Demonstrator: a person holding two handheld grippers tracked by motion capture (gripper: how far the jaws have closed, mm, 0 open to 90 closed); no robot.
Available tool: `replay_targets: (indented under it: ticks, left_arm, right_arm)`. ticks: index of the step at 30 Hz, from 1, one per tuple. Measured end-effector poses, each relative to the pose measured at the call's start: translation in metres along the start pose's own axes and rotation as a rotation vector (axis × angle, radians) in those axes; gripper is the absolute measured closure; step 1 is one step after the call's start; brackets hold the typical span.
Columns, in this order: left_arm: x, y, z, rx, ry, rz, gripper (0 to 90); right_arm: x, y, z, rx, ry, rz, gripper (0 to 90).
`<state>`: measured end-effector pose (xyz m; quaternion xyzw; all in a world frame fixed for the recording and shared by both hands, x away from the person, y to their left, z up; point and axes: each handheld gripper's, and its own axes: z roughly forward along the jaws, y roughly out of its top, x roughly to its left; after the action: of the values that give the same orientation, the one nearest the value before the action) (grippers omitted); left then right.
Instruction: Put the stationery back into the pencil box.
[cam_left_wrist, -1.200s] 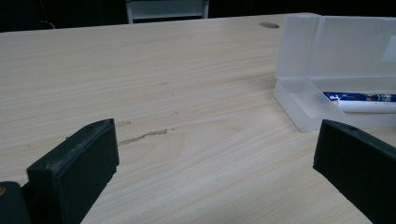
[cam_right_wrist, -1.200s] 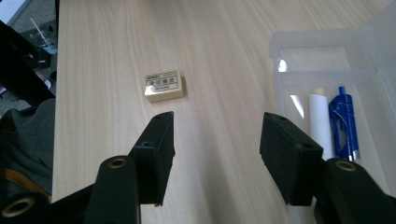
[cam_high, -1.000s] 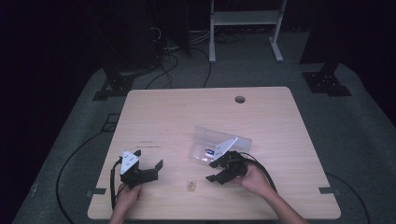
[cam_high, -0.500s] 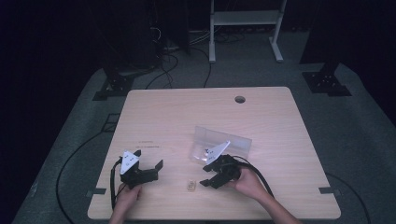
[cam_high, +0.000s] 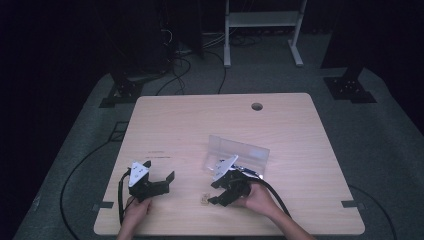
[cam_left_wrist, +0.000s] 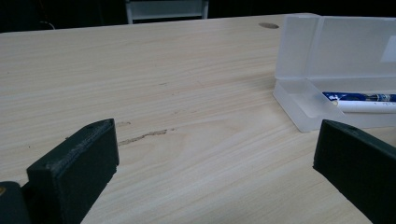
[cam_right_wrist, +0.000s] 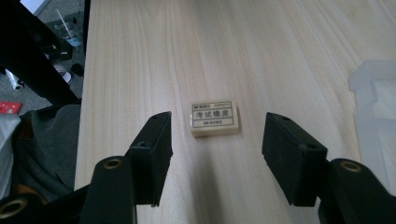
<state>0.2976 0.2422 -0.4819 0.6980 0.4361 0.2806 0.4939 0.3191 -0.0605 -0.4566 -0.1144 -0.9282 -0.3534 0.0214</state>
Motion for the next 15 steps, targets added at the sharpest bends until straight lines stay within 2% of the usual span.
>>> replay_targets:
  ticks: [15]
  left_arm:
    - [0.000,0.000,0.000,0.000,-0.001,0.002,0.0]
  right_arm:
    - [0.003,0.005,0.014,0.015,0.005,-0.013,42.3]
